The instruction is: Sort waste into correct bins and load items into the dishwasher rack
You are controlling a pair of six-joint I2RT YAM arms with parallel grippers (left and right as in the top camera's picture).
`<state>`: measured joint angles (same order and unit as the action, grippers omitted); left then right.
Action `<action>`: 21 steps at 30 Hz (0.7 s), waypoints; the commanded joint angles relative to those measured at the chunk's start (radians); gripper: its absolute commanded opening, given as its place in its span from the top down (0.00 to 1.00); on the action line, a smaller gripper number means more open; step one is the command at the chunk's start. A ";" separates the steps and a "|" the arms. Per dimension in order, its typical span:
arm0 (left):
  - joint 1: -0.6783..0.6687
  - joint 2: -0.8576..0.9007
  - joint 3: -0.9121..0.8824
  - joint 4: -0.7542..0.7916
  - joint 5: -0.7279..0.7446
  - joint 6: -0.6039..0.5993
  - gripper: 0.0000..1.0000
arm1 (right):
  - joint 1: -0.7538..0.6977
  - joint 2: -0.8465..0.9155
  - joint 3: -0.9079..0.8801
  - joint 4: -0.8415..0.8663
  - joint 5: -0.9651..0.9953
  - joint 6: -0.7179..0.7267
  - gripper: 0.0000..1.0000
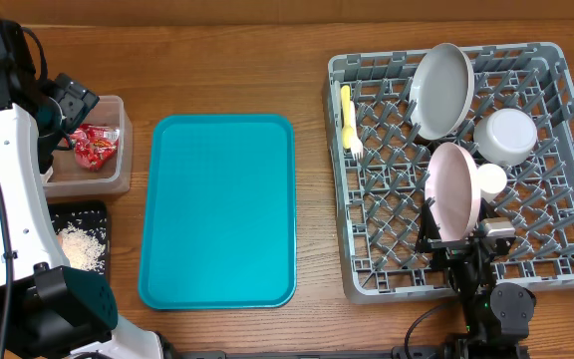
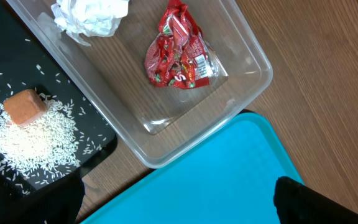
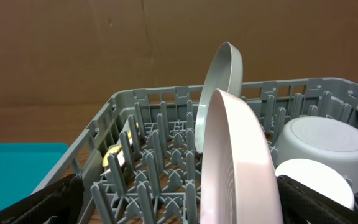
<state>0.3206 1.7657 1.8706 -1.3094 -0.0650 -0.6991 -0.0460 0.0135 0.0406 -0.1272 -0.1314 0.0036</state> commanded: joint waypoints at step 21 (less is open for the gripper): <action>-0.411 -0.349 -0.155 0.005 -0.013 0.004 0.00 | -0.007 -0.011 -0.009 0.005 -0.008 -0.005 0.00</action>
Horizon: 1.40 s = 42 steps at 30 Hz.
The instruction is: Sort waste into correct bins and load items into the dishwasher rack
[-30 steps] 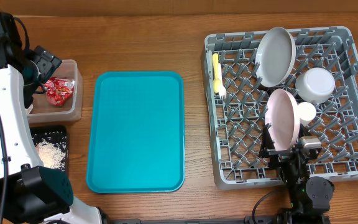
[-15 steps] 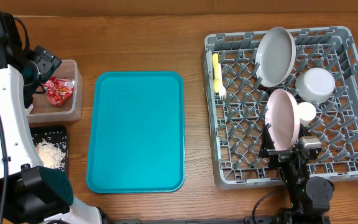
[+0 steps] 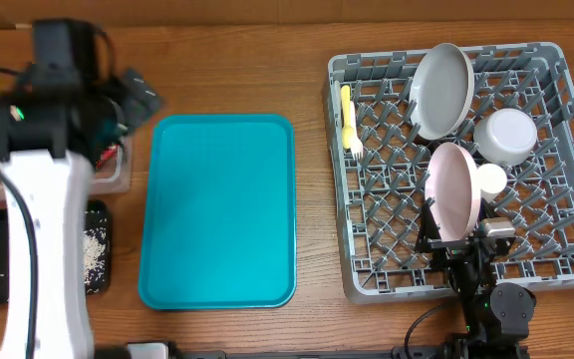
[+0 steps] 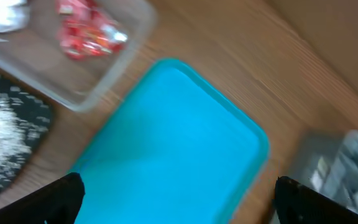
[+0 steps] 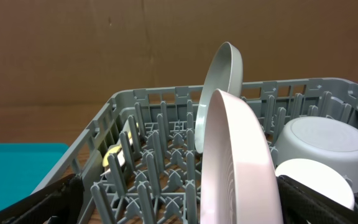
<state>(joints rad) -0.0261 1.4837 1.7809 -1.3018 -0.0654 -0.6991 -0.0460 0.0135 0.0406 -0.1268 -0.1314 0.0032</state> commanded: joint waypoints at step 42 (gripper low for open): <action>0.112 -1.310 -1.738 1.360 0.258 0.679 0.00 | -0.007 -0.011 -0.009 0.005 -0.008 -0.004 0.00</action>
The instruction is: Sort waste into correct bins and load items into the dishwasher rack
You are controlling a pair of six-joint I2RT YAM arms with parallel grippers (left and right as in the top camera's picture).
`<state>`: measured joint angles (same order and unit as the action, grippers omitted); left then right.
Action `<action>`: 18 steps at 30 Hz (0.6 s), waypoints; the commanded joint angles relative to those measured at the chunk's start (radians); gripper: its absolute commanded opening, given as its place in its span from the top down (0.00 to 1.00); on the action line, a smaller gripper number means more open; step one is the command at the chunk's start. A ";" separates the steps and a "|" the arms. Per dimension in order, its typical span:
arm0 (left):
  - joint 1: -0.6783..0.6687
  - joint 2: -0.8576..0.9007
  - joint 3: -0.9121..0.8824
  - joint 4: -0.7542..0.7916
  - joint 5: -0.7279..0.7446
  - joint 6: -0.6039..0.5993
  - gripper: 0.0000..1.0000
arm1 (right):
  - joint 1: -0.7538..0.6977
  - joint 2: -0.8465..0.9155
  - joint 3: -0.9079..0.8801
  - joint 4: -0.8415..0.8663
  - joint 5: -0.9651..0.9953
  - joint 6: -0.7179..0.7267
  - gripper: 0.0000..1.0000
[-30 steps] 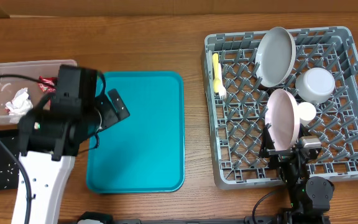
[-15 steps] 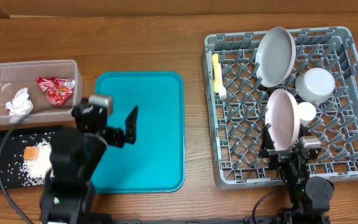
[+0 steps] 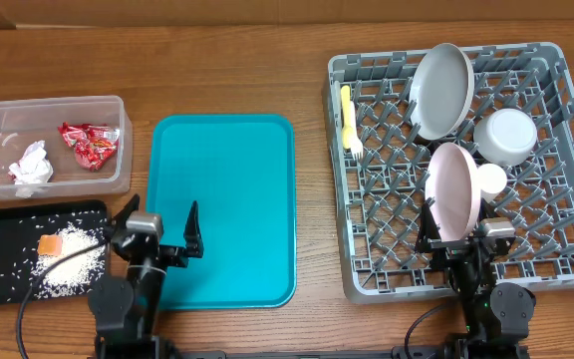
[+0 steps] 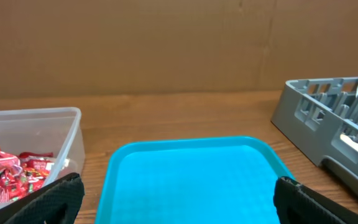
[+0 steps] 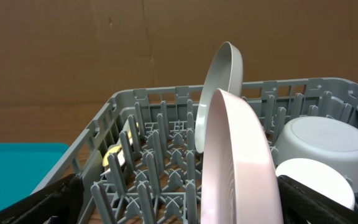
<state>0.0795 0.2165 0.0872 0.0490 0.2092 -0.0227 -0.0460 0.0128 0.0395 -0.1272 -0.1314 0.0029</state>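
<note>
My left gripper (image 3: 162, 231) rests low at the table's front edge, open, facing across the bare teal tray (image 3: 217, 199); its fingers (image 4: 48, 202) frame the tray (image 4: 191, 177) with nothing between them. The clear bin (image 3: 118, 179) holds a red wrapper (image 3: 88, 145) and crumpled white paper (image 3: 31, 163). The grey dishwasher rack (image 3: 342, 170) carries a grey plate (image 3: 441, 90), a pink plate (image 3: 453, 189), a grey bowl (image 3: 506, 135), a white cup (image 3: 490, 179) and a yellow utensil (image 3: 348, 118). My right gripper (image 3: 466, 227) sits open at the rack's front, the pink plate (image 5: 238, 155) upright between its spread fingers (image 5: 36, 205).
A black tray at the front left holds scattered rice and an orange cube (image 3: 50, 245). The clear bin's wall (image 4: 73, 134) and the red wrapper (image 4: 17, 174) show left of the teal tray, the rack's corner (image 4: 316, 106) to its right.
My left arm was raised over the teal tray's back left corner, looking down. Now it sits low at the table's front edge by the tray, looking level. The right arm has not moved.
My left gripper stood open above the clear bin, with the red wrapper lying inside. Then it was over the teal tray's back left. Now it rests at the front edge, empty. The rack's dishes and my right gripper stayed the same throughout.
</note>
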 commanded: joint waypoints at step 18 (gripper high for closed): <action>0.005 -0.212 -0.082 -0.126 -0.209 -0.172 0.00 | -0.007 -0.010 -0.008 0.005 -0.008 -0.004 0.00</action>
<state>0.0795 0.0166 0.0090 -0.0757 0.0170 -0.1825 -0.0460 0.0128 0.0395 -0.1272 -0.1318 0.0029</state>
